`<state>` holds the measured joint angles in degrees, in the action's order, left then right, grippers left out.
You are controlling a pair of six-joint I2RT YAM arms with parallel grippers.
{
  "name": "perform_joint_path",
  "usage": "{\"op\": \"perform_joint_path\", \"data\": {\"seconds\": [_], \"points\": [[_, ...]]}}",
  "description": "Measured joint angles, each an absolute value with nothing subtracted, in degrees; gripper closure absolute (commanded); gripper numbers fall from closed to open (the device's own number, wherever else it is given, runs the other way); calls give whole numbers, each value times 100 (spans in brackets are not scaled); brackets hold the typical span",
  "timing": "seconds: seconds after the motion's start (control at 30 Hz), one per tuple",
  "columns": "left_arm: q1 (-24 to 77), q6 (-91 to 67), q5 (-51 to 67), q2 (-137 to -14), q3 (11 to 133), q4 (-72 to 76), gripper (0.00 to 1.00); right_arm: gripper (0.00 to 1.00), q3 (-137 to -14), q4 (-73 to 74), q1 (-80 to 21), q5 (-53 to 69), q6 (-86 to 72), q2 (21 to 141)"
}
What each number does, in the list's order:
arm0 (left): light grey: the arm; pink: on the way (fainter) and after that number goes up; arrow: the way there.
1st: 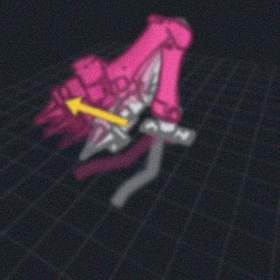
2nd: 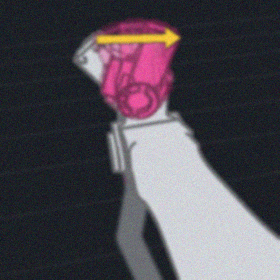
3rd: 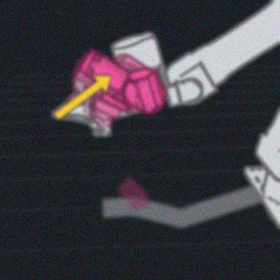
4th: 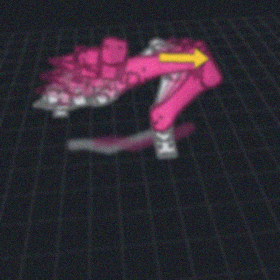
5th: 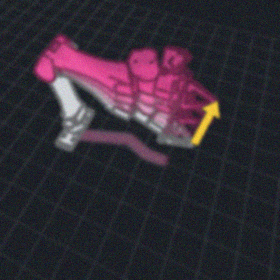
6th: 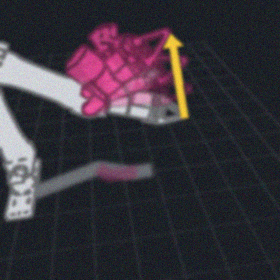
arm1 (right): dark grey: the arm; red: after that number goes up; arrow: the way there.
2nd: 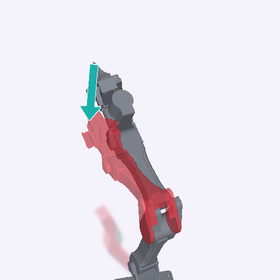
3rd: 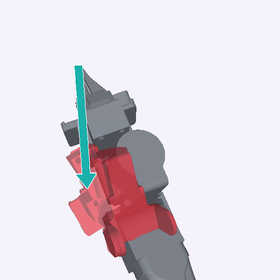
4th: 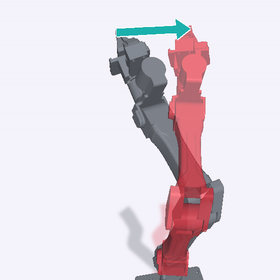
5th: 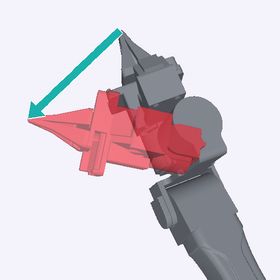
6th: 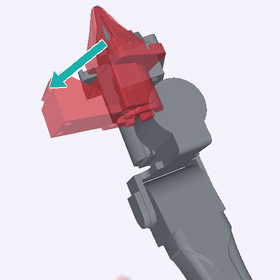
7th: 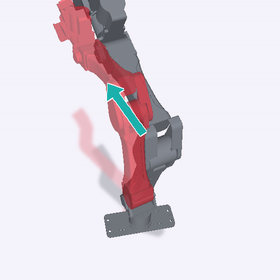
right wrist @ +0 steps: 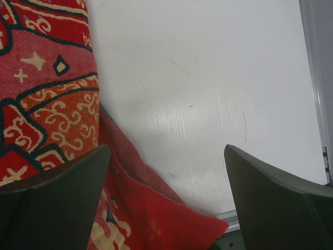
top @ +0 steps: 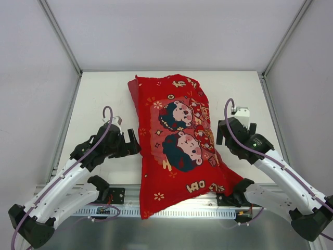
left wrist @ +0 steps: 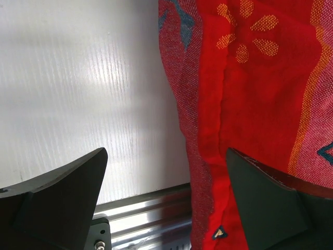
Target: Remove the pillowcase from the pillow
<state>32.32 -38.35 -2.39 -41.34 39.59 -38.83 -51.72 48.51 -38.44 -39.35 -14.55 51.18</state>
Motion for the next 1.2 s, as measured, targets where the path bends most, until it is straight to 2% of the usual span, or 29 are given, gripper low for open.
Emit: {"op": "perform_joint_path", "data": {"seconds": [0.3,0.53,0.9,1.0,1.07,1.13,1.17,1.2], "points": [[3232,-3929,-193,-4167,3959,-3883,1,4,-5148,4969,-3844,-3959,-1527,5065],[3232,-4143,-189,-4517,4034,-3894,1,4,-4906,4807,-3900,-3395,-1127,4541],[3214,-4097,-362,-6420,6086,-3747,2,4,-5196,4724,-4202,-2224,-1015,4355],[3151,-4040,-252,-6938,6252,-3533,18,4,-5249,4517,-4370,-1758,-1098,4348],[3133,-4032,-123,-7286,6222,-3463,34,2,-5223,4368,-4438,-1391,-1164,4364],[3105,-4121,113,-7516,6018,-3284,57,4,-5037,4064,-4473,-923,-1260,4429],[3103,-4165,259,-7566,5854,-3157,86,23,-4897,3911,-4504,-698,-1319,4486],[3103,-4209,322,-7570,5763,-3085,100,36,-4740,3776,-4552,-517,-1361,4580]]}}
